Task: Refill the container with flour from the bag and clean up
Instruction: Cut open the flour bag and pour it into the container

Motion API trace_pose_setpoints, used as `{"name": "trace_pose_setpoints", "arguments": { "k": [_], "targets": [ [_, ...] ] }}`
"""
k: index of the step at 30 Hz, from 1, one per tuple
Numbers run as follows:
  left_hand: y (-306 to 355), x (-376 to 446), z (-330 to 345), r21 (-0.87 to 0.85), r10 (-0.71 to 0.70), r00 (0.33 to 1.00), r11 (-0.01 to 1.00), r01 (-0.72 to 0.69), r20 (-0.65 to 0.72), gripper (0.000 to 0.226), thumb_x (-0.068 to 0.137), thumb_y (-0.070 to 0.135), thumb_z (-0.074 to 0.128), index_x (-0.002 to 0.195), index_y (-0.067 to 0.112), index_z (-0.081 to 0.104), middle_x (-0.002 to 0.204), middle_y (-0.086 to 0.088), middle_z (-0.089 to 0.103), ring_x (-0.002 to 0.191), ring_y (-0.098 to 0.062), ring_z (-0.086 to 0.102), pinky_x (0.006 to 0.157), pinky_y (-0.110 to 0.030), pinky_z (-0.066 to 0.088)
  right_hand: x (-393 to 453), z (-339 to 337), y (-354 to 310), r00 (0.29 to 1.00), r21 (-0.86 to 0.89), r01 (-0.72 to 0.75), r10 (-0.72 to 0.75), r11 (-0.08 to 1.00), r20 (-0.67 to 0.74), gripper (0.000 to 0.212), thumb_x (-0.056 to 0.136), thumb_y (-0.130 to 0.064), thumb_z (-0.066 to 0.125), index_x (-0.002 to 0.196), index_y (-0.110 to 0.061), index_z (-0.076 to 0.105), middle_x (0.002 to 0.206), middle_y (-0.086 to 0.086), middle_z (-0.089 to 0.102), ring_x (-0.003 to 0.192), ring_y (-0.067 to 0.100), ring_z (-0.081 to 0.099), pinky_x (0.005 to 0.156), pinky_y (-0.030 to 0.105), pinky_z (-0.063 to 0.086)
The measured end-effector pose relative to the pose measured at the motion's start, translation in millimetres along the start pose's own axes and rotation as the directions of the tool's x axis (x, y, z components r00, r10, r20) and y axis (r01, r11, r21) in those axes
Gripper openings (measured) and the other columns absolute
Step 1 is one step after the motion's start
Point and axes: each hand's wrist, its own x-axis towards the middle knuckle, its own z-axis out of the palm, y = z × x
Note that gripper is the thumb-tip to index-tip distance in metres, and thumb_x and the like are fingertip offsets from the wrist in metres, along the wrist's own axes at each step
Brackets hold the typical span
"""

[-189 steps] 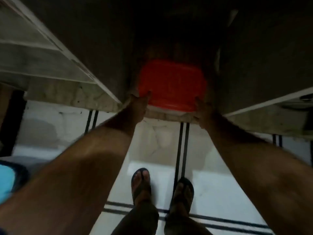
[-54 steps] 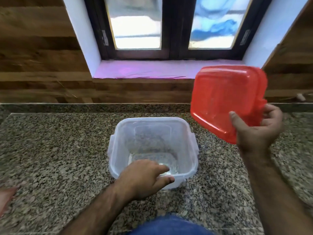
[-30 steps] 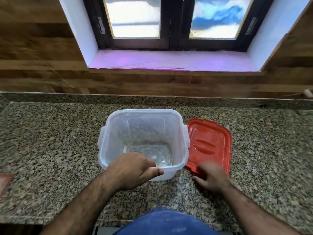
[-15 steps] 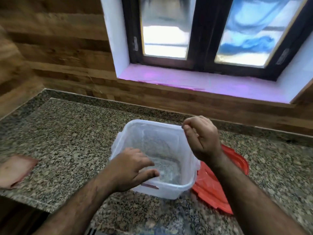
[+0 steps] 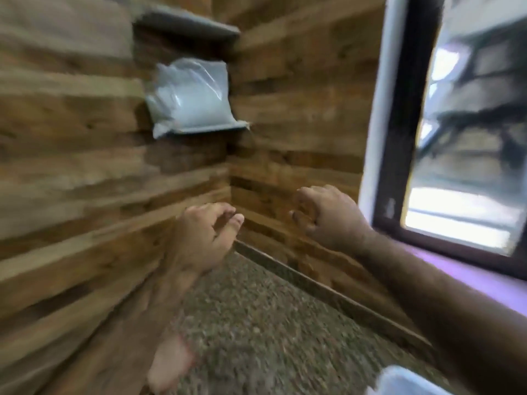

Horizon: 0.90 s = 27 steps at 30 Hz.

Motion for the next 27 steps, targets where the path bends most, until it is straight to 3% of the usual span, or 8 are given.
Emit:
{"name": "trace_pose_setpoints", "arguments": {
  "k": [3, 7, 15, 18, 21, 23, 25, 27],
  "targets": [
    [-60, 76, -27, 0.089, -0.069, 0.995, 0.993, 0.075, -0.069, 0.045, 0.094, 0.061, 0.056, 0.11, 0.026, 0.079, 0.102, 0.004, 0.08, 0.093, -0.023, 0.074, 0.084, -0.041, 0.06, 110, 14, -17, 0.996, -0.176, 0.093, -0.092, 0.98, 0.014, 0.034, 0.104, -0.042, 0.052, 0.135, -0.031, 0.059, 0.135, -0.007, 0.064, 0.121, 0.023, 0.057, 0.095, 0.04, 0.053],
    [-128, 150, -56, 0.28, -0.06, 0.995, 0.957, 0.079, -0.074, 0.057, 0.092, 0.065, 0.047, 0.128, 0.028, 0.071, 0.122, 0.005, 0.076, 0.115, -0.027, 0.068, 0.097, -0.044, 0.055, 227, 35, -33, 0.995, -0.293, 0.086, -0.097, 0.952, -0.021, 0.037, 0.106, -0.034, 0.05, 0.141, -0.028, 0.054, 0.143, -0.004, 0.061, 0.126, 0.024, 0.055, 0.1, 0.042, 0.053],
    [-218, 319, -85, 0.156, -0.124, 0.971, 0.975, 0.157, -0.203, 0.054, 0.096, 0.057, 0.063, 0.137, 0.021, 0.063, 0.135, -0.003, 0.067, 0.125, -0.031, 0.062, 0.101, -0.044, 0.054, 463, 63, -46, 0.992, -0.442, 0.009, -0.063, 0.897, -0.108, 0.051, 0.103, -0.022, 0.057, 0.152, -0.023, 0.045, 0.146, 0.002, 0.055, 0.13, 0.029, 0.051, 0.097, 0.047, 0.055],
    [-214, 369, -82, 0.184, -0.086, 0.976, 0.975, 0.124, -0.201, 0.064, 0.093, 0.069, 0.062, 0.136, 0.021, 0.062, 0.136, -0.002, 0.066, 0.124, -0.03, 0.062, 0.1, -0.045, 0.055, 525, 60, -38, 0.992, -0.449, -0.038, -0.02, 0.893, -0.123, 0.057, 0.101, -0.034, 0.064, 0.154, -0.031, 0.043, 0.147, 0.002, 0.051, 0.132, 0.029, 0.048, 0.098, 0.051, 0.055],
    [-207, 401, -81, 0.259, -0.043, 0.98, 0.961, 0.094, -0.195, 0.064, 0.086, 0.072, 0.069, 0.126, 0.021, 0.067, 0.126, 0.0, 0.07, 0.12, -0.028, 0.062, 0.096, -0.041, 0.055, 571, 59, -31, 0.996, -0.439, -0.086, 0.06, 0.895, -0.071, 0.061, 0.101, -0.026, 0.061, 0.158, -0.041, 0.042, 0.158, 0.0, 0.042, 0.147, 0.03, 0.034, 0.109, 0.055, 0.046],
    [-202, 413, -80, 0.344, -0.005, 0.985, 0.937, 0.065, -0.174, 0.048, 0.087, 0.066, 0.072, 0.108, 0.023, 0.071, 0.104, 0.001, 0.071, 0.106, -0.026, 0.065, 0.08, -0.037, 0.054, 592, 65, -25, 0.993, -0.41, -0.104, 0.12, 0.906, 0.014, 0.065, 0.101, -0.017, 0.06, 0.158, -0.044, 0.043, 0.165, -0.005, 0.037, 0.154, 0.029, 0.027, 0.114, 0.056, 0.043],
    [-201, 421, -78, 0.362, 0.019, 0.985, 0.931, 0.045, -0.17, 0.026, 0.092, 0.048, 0.071, 0.089, 0.023, 0.065, 0.084, 0.004, 0.062, 0.089, -0.024, 0.065, 0.067, -0.032, 0.044, 605, 73, -18, 0.989, -0.348, -0.098, 0.13, 0.932, 0.069, 0.059, 0.102, -0.016, 0.059, 0.154, -0.041, 0.048, 0.165, -0.003, 0.042, 0.152, 0.03, 0.033, 0.116, 0.058, 0.043],
    [-201, 426, -75, 0.354, 0.023, 0.985, 0.935, 0.04, -0.172, 0.026, 0.097, 0.032, 0.066, 0.076, 0.023, 0.052, 0.074, 0.005, 0.05, 0.081, -0.022, 0.06, 0.063, -0.031, 0.039, 611, 79, -18, 0.991, -0.209, -0.106, 0.12, 0.972, 0.056, 0.047, 0.104, -0.014, 0.057, 0.147, -0.032, 0.051, 0.152, 0.004, 0.055, 0.136, 0.031, 0.052, 0.108, 0.055, 0.052]
  ]
}}
